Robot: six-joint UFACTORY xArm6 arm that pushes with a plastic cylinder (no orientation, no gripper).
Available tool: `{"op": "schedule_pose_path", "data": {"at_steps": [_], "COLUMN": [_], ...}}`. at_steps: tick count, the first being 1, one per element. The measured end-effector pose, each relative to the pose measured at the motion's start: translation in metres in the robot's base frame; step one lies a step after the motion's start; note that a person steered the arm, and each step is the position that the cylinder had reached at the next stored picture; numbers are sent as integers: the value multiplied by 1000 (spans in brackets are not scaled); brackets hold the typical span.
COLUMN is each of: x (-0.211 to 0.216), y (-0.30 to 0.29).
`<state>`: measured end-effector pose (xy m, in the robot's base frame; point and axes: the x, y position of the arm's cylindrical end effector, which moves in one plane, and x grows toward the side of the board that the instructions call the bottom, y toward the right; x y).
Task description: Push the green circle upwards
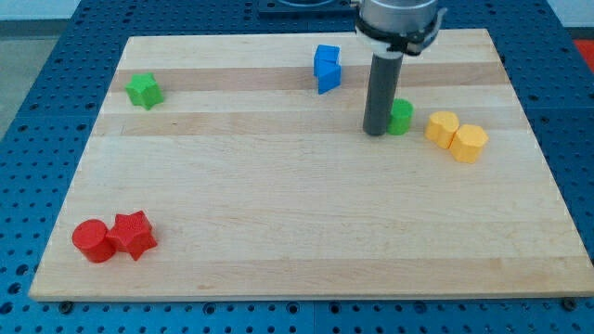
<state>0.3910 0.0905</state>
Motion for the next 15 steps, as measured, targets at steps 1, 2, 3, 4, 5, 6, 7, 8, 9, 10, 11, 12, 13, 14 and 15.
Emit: {"op": "schedule_pose_path", "data": {"at_steps": [1, 2, 3, 4, 5, 6, 7, 8, 9, 10, 11, 12, 13, 14, 15], "x": [-28, -31, 20, 50, 37, 37, 36, 36, 36, 8, -60, -65, -65, -71, -72], "y": [3, 1, -15, -15, 50, 50, 44, 31, 31, 31, 32, 32, 27, -2, -4]}}
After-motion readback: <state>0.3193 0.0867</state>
